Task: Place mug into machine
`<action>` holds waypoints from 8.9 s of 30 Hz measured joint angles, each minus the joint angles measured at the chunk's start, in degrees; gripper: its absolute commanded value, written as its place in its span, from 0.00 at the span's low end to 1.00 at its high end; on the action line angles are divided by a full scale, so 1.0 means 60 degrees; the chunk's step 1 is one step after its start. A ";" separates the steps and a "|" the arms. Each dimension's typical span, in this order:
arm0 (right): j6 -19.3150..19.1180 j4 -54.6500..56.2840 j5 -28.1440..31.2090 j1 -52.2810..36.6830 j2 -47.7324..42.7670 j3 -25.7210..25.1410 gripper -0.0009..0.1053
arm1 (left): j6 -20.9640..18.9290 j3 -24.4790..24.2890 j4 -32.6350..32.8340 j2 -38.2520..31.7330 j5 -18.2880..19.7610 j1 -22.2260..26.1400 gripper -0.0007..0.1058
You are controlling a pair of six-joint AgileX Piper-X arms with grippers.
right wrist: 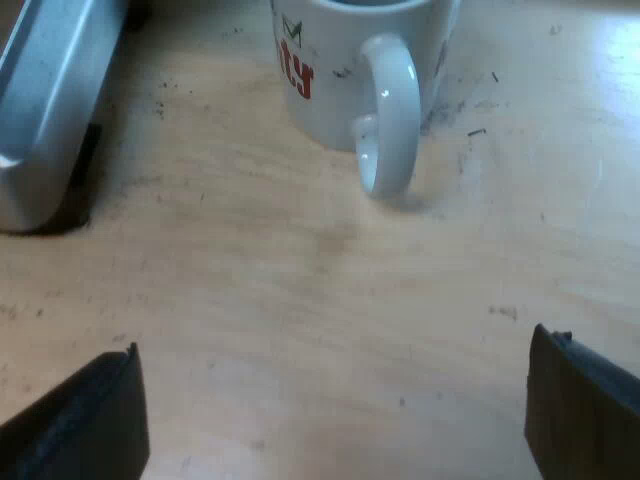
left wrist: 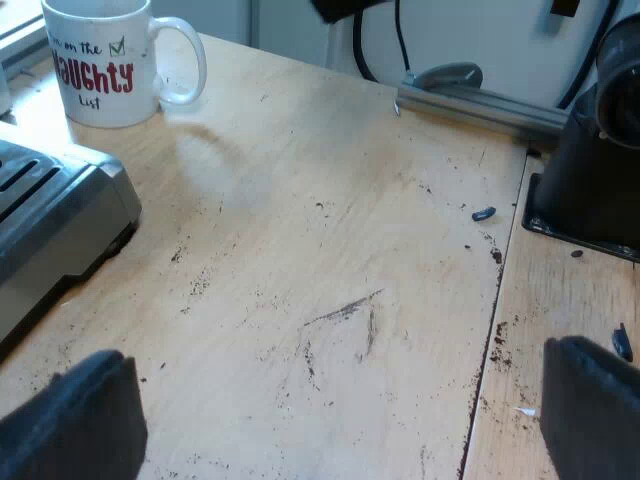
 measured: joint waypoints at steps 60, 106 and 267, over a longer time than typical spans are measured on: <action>0.0397 -0.9662 -0.0001 0.0000 0.6167 0.1357 0.01 | 0.0000 0.0000 0.0000 0.0000 -0.3151 0.0000 0.77; 0.1697 -0.2536 0.2113 0.7646 -0.1698 0.1511 0.01 | -0.0938 0.2566 -0.3853 0.0022 -0.5928 0.0000 0.77; 0.3171 -0.4346 0.4716 0.9960 0.2208 -0.2000 0.01 | -0.0654 -0.1181 -0.0460 -0.1359 -0.6135 0.0000 0.77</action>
